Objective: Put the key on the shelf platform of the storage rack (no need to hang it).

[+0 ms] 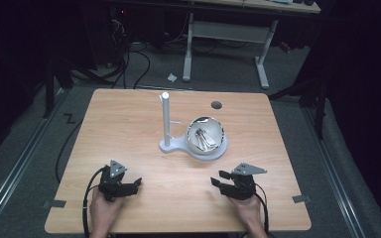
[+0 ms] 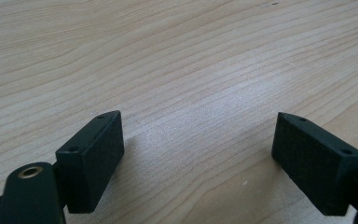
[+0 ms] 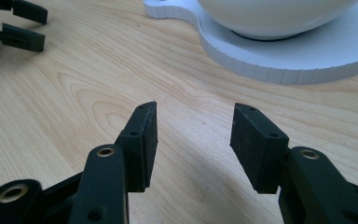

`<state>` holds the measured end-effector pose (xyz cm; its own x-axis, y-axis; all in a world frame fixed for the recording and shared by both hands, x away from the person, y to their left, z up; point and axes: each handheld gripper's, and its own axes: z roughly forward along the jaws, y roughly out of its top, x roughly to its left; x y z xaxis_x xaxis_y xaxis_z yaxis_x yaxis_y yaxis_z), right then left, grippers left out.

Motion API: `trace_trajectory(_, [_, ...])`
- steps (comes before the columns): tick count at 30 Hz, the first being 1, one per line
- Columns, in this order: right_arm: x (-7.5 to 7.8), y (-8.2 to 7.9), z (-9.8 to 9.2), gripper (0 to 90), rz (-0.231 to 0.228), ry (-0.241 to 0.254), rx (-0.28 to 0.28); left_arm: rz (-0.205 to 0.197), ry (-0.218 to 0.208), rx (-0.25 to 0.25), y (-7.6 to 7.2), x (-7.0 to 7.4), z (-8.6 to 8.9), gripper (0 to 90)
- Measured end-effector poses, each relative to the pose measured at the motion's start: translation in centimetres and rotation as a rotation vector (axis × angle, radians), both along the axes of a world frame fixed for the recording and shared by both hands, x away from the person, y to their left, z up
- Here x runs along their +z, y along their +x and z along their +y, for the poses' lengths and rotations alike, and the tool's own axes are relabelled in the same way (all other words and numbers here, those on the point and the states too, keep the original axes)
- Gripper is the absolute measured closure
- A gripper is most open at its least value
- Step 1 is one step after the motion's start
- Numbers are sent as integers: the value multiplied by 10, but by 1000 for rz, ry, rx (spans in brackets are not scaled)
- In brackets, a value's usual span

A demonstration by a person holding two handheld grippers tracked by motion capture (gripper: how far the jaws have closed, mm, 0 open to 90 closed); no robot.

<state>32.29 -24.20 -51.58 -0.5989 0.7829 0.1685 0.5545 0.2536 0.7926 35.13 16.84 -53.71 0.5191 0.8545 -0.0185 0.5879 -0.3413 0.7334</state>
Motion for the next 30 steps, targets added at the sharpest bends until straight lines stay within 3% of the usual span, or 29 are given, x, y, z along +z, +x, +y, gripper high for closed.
trace_trajectory(3, [-2, 0, 4, 514, 4, -29, 0, 0, 0, 0, 0, 0, 0, 171])
trace_trajectory(6, [-5, -1, 11, 512, -1, -98, 6, 0, 0, 0, 0, 0, 0, 171])
trace_trajectory(13, [-11, 0, 19, 504, -4, -159, 11, 0, -1, 0, 0, 0, 0, 171])
trace_trajectory(30, [-16, 2, 30, 419, -25, -225, 33, 0, -1, 0, 0, 0, 0, 171])
